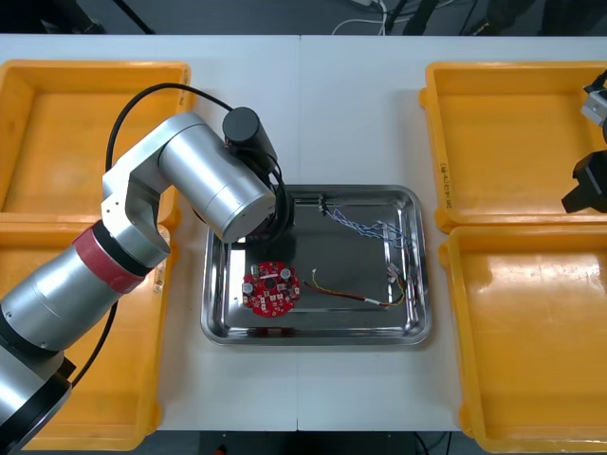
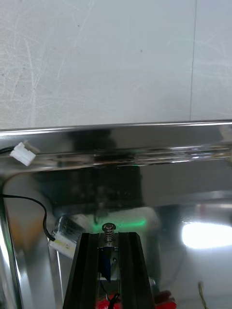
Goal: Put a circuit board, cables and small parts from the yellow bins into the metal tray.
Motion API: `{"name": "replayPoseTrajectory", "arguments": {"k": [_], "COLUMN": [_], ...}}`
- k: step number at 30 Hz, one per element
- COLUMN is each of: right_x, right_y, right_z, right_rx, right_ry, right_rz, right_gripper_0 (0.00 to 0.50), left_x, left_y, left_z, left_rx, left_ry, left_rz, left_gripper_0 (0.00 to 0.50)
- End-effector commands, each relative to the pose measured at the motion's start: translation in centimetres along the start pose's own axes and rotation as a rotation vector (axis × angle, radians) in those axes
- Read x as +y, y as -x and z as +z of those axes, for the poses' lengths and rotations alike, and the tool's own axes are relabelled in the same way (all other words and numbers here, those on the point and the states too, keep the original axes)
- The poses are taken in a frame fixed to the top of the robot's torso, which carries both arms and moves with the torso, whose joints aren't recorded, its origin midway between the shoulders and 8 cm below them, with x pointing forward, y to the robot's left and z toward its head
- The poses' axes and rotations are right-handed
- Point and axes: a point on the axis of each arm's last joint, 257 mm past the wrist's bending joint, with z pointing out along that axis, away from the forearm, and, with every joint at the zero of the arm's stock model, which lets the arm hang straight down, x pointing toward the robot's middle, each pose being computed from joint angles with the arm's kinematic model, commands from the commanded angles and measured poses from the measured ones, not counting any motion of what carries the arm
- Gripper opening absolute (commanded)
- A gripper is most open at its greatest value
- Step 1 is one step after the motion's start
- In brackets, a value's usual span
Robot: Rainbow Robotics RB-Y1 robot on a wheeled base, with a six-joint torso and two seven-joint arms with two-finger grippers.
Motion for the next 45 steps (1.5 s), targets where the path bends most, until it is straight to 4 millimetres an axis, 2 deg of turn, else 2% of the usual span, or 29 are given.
{"name": "replayPoseTrajectory", "arguments": {"k": [1,8,10,11,13,14,15,27,32,36,41,45], "right_x": [-1.7,-2.6,-2.9,-3.2,-3.5,-3.7,-3.8,-3.2,-3.3,-3.3,-4.2,-4.9], "right_y": [-0.3,-1.1,-1.3,-1.5,-1.8,-1.9,-2.0,-3.4,-3.9,-4.5,-4.3,-4.5], "right_z": [-1.2,-0.6,-0.5,-0.4,-0.1,-0.1,0.1,2.1,2.3,2.9,3.2,3.7], "right_rx": [-0.027,-0.040,-0.041,-0.042,-0.043,-0.043,-0.047,-0.065,-0.069,-0.065,-0.085,-0.091], "right_ry": [-0.037,-0.051,-0.057,-0.058,-0.061,-0.064,-0.062,-0.030,-0.050,-0.045,-0.076,-0.102], "right_rz": [0.098,0.135,0.142,0.148,0.160,0.164,0.168,0.267,0.275,0.271,0.267,0.273], "right_gripper_0": [0.500,0.500,0.500,0.500,0.500,0.500,0.500,0.500,0.500,0.500,0.500,0.500], "left_x": [-1.5,-1.8,-1.8,-1.8,-2.0,-2.0,-2.1,-2.7,-2.8,-2.4,-1.5,0.0], "left_y": [-0.4,-0.6,-0.6,-0.6,-0.7,-0.6,-0.6,-0.4,-0.1,0.9,1.7,2.2], "left_z": [0.0,0.1,0.1,0.1,0.1,0.1,0.2,0.1,-0.3,-1.9,-4.0,-5.4], "left_rx": [-0.008,-0.002,-0.001,-0.002,-0.001,-0.004,-0.007,-0.014,-0.027,-0.034,-0.023,-0.006], "left_ry": [-0.023,-0.032,-0.034,-0.037,-0.043,-0.045,-0.051,-0.072,-0.073,-0.053,-0.035,-0.032], "left_rz": [-0.038,-0.043,-0.047,-0.047,-0.054,-0.056,-0.059,-0.077,-0.068,-0.055,-0.055,-0.058], "left_gripper_0": [0.000,0.008,0.055,0.122,0.395,0.431,0.500,0.500,0.500,0.500,0.500,0.500]}}
